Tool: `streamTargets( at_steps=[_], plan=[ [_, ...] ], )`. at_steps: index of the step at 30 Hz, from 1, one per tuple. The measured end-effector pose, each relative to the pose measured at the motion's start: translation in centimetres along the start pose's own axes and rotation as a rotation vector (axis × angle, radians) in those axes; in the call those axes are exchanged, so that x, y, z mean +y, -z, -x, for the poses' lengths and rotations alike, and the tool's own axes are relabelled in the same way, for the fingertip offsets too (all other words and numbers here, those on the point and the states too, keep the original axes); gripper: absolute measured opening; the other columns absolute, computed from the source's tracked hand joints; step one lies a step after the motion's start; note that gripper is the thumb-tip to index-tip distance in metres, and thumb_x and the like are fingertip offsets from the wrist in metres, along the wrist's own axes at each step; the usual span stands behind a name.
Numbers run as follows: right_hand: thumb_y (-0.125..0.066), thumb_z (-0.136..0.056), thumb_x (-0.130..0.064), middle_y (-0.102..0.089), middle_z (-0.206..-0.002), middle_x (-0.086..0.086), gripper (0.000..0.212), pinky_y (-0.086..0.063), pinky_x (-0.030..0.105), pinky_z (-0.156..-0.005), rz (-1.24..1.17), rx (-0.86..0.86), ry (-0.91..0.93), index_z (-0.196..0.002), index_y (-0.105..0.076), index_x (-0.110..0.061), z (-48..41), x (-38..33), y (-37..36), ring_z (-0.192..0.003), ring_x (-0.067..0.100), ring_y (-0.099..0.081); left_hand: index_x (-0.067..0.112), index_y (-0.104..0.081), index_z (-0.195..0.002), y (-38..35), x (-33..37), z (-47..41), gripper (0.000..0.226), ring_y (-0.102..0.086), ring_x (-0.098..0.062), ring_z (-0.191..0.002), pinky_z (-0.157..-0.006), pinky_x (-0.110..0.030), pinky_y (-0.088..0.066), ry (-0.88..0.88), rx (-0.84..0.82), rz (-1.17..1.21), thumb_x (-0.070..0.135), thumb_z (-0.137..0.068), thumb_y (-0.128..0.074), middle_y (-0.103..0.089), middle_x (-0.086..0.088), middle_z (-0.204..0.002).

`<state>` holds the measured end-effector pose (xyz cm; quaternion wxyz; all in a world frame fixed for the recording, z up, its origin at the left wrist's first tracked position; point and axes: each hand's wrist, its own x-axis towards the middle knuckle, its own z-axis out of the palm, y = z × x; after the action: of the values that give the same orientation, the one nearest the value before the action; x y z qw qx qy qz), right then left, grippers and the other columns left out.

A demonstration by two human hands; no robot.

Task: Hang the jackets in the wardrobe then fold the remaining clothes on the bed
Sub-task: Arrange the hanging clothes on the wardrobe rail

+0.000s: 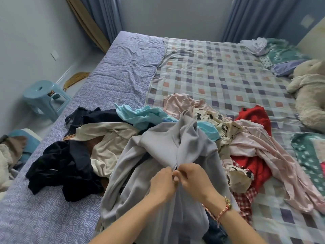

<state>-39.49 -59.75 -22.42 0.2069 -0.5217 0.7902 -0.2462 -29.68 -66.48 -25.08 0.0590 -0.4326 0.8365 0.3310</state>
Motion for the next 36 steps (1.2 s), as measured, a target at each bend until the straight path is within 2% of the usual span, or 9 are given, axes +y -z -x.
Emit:
streamTargets(
  at_steps=[5,9,11,14,18,22,25,30,36],
  plan=[
    [-0.061,-0.072,-0.029,-0.061,-0.055,-0.005,0.019,-0.038,0.023,-0.048,0.168,0.118,0.007,-0.057,-0.063,-0.018,0.7,1.7,0.7,-0.054,0.020,-0.056,0.019,-0.051,-0.087,-1.6,-0.9,2.3,0.026,-0.057,-0.022,-0.101,-0.069,-0.030,-0.032,-0.056,0.043,-0.008,0.041,-0.094,-0.039,-0.063,-0.002,-0.103],
    [-0.063,-0.086,-0.029,-0.065,-0.071,0.003,0.019,-0.047,0.030,-0.067,0.173,0.207,-0.110,-0.075,-0.072,-0.017,-1.1,2.5,3.0,-0.077,0.023,-0.061,0.031,-0.050,-0.083,-3.7,-2.1,6.8,0.032,-0.059,0.003,-0.059,-0.052,-0.009,-0.036,-0.146,0.000,0.020,0.059,-0.073,-0.039,-0.060,0.014,-0.063],
    [-0.058,-0.090,-0.036,-0.064,-0.083,0.002,0.021,-0.047,0.031,-0.078,0.200,0.162,-0.124,-0.088,-0.073,-0.022,-1.8,2.5,3.5,-0.087,0.019,-0.058,0.020,-0.061,-0.107,-3.9,-2.6,7.5,0.066,-0.064,-0.009,-0.094,-0.079,-0.017,-0.045,-0.039,-0.072,0.034,0.072,-0.081,-0.029,-0.068,0.002,-0.099],
    [-0.058,-0.090,-0.034,-0.066,-0.087,0.000,0.018,-0.042,0.024,-0.076,0.120,0.150,-0.080,-0.092,-0.073,-0.023,-1.6,1.0,3.1,-0.086,0.015,-0.057,0.025,-0.055,-0.109,-2.8,-3.1,7.5,0.036,-0.048,-0.019,-0.123,-0.098,-0.025,-0.036,0.057,-0.289,-0.016,0.050,-0.095,-0.033,-0.056,-0.004,-0.116],
    [-0.067,-0.085,-0.024,-0.056,-0.063,-0.014,0.017,-0.037,0.023,-0.060,-0.108,0.240,-0.034,-0.068,-0.063,-0.022,-0.2,-0.3,4.2,-0.061,0.005,-0.049,0.031,-0.047,-0.076,-0.2,-2.7,8.1,0.024,-0.056,-0.012,-0.105,-0.089,-0.025,-0.042,-0.045,-0.134,-0.027,0.051,-0.089,-0.044,-0.054,0.007,-0.094],
    [-0.066,-0.081,-0.023,-0.049,-0.058,-0.020,0.019,-0.034,0.009,-0.057,-0.180,0.274,0.100,-0.063,-0.059,-0.020,3.5,-2.2,4.9,-0.061,-0.004,-0.049,0.031,-0.047,-0.121,2.2,-1.9,6.4,0.055,-0.043,0.001,-0.109,-0.093,-0.016,-0.036,-0.329,0.252,0.272,0.059,-0.075,-0.056,-0.046,0.018,-0.112],
    [-0.060,-0.080,-0.029,-0.049,-0.064,-0.020,0.016,-0.035,0.009,-0.064,-0.127,0.231,0.146,-0.069,-0.061,-0.017,5.6,-3.1,4.3,-0.067,-0.002,-0.046,0.019,-0.061,-0.106,3.9,0.6,4.6,0.049,-0.044,-0.003,-0.103,-0.088,-0.018,-0.037,-0.630,0.333,0.149,0.049,-0.068,-0.053,-0.054,0.011,-0.106],
    [-0.061,-0.079,-0.026,-0.050,-0.067,-0.023,0.011,-0.035,0.008,-0.069,-0.044,0.264,0.180,-0.071,-0.060,-0.018,7.6,-3.2,3.7,-0.073,-0.004,-0.044,0.014,-0.043,-0.082,4.0,1.3,3.0,0.050,-0.047,-0.016,-0.073,-0.063,-0.031,-0.036,-0.512,0.008,0.074,0.058,-0.058,-0.039,-0.050,0.005,-0.076],
    [-0.060,-0.080,-0.027,-0.050,-0.073,-0.021,0.013,-0.034,0.005,-0.071,-0.129,0.199,0.148,-0.073,-0.060,-0.015,9.2,-2.5,3.1,-0.074,-0.006,-0.044,0.010,-0.054,-0.098,2.1,1.7,4.2,0.056,-0.055,-0.017,-0.093,-0.082,-0.033,-0.046,-0.623,-0.226,0.237,0.046,-0.060,-0.035,-0.060,-0.002,-0.099]
  ],
)
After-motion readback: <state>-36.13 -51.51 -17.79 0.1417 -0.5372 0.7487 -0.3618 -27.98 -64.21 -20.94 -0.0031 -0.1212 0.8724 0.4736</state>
